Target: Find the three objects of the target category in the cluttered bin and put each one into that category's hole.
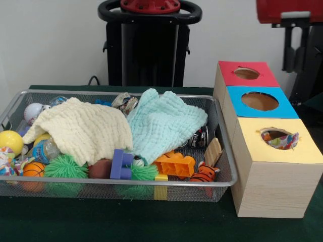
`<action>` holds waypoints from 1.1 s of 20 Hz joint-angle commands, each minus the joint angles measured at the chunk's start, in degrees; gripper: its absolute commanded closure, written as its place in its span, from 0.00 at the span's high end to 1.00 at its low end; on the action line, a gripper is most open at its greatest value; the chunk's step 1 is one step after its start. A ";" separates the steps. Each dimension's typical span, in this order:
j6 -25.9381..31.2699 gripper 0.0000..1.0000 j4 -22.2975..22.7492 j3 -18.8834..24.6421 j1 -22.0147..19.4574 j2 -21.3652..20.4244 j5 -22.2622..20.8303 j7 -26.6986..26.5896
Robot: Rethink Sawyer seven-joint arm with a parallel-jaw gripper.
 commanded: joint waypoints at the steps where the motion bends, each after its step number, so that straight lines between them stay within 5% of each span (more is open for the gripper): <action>1: 7.62 0.00 -1.31 -0.34 -5.73 2.92 -5.81 -1.02; 15: 10.90 0.00 -9.49 5.38 -15.82 6.17 -14.32 -11.23; 16: 11.31 1.00 -9.83 6.00 -16.55 6.17 -15.20 -11.60; 22: 12.54 1.00 -11.35 6.89 -19.70 7.40 -17.03 -12.96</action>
